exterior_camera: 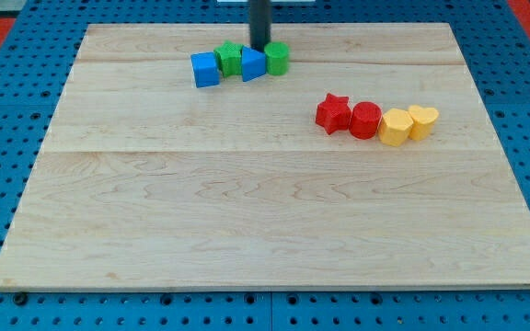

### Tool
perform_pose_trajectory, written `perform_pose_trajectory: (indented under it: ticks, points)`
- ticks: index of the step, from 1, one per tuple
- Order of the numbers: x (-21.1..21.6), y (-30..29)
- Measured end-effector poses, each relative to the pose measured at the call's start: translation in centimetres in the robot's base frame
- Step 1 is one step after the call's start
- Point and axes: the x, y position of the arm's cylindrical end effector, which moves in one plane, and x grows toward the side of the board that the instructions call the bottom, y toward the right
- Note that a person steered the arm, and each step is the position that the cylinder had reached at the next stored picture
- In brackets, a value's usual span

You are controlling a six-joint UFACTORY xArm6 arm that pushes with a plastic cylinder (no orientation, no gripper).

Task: Separate the blue cube and green star with blue triangle towards the left

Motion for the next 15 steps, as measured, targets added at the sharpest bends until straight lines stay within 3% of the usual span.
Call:
perform_pose_trajectory:
  ticks: [1, 2, 3, 4, 5, 7, 8, 9, 11, 12, 13, 15]
  points:
    - [0.5, 9.8]
    - [-0.3, 5.8]
    - [-1.9, -3.9]
    - [3.0, -6.8]
    - [2.5, -8.8]
    - [8.9, -8.9]
    - [9.4, -3.8]
    - [9.2, -2.6]
    - [7.8, -5.1]
    - [13.0, -9.3]
    - [13.8, -11.7]
    - [7.2, -13.2]
